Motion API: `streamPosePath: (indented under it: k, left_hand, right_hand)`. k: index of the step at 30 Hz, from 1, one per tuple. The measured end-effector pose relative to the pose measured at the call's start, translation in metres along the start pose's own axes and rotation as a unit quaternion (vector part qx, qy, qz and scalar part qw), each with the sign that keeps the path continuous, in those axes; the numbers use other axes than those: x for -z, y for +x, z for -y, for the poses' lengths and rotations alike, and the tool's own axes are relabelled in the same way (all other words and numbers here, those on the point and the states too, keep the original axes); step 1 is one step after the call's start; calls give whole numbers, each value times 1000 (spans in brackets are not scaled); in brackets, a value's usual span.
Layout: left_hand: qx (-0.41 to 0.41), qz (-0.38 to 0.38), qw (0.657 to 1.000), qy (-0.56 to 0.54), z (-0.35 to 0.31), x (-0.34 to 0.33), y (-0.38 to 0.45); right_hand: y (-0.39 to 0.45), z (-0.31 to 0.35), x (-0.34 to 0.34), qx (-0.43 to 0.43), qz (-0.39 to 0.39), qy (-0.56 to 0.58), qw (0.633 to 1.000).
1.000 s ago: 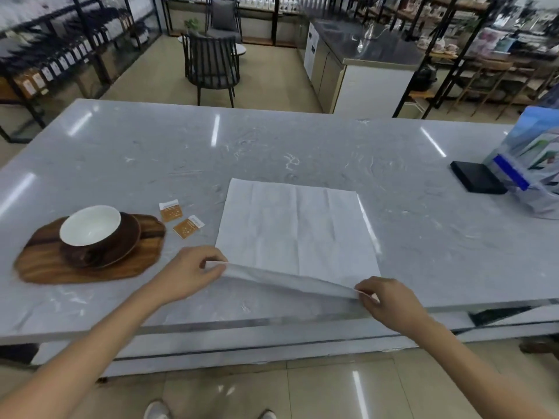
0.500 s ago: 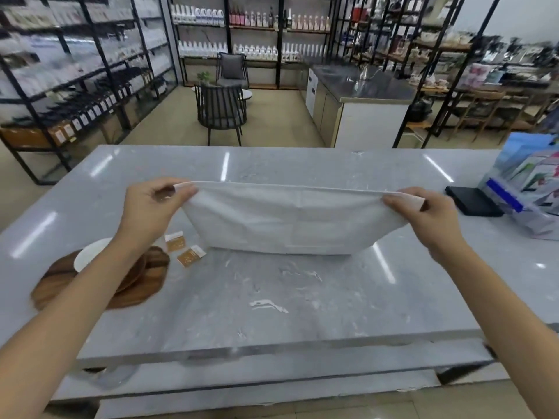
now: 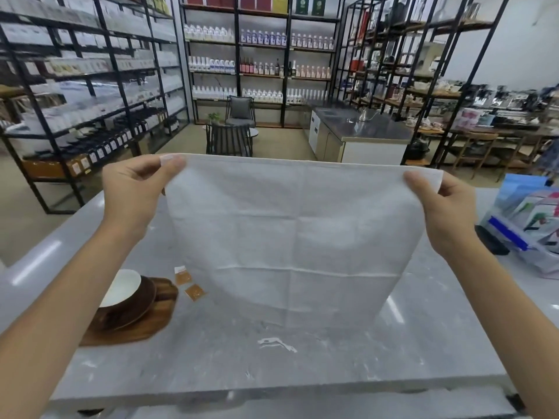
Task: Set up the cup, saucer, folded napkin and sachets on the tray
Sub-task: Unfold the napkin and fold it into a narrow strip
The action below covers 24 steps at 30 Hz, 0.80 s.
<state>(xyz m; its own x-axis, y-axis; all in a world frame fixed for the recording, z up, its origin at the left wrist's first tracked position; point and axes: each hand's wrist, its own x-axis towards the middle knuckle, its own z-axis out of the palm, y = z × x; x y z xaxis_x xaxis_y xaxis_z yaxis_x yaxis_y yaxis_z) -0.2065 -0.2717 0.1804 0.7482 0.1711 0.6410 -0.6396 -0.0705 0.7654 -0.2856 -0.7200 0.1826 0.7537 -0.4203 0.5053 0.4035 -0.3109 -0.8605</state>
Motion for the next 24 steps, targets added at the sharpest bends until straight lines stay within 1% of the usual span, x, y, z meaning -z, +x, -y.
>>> streamPosePath:
  k: [4,8,11,15,20,24]
  left_hand:
    - [55,21,998,15,14,0,7]
    - [96,51,993,35,30,-7,22]
    - [97,39,994,27,33,-15,35]
    - [63,31,998,5,20,-18,38]
    - [41,38,998,8,3,0,-4]
    - [74,50,996,17,12,22,-57]
  right_hand:
    - [13,-12,-5,-50,29,-7,998]
    - [28,-22,-13,-67,54,-19,996]
    - [38,-22,-16,-57,38,-16,998]
    - [41,-16,-8,-30,17,8,999]
    - [10,-23,20,-33,55,16,998]
    - [-37,-50,43,-57,105,13,993]
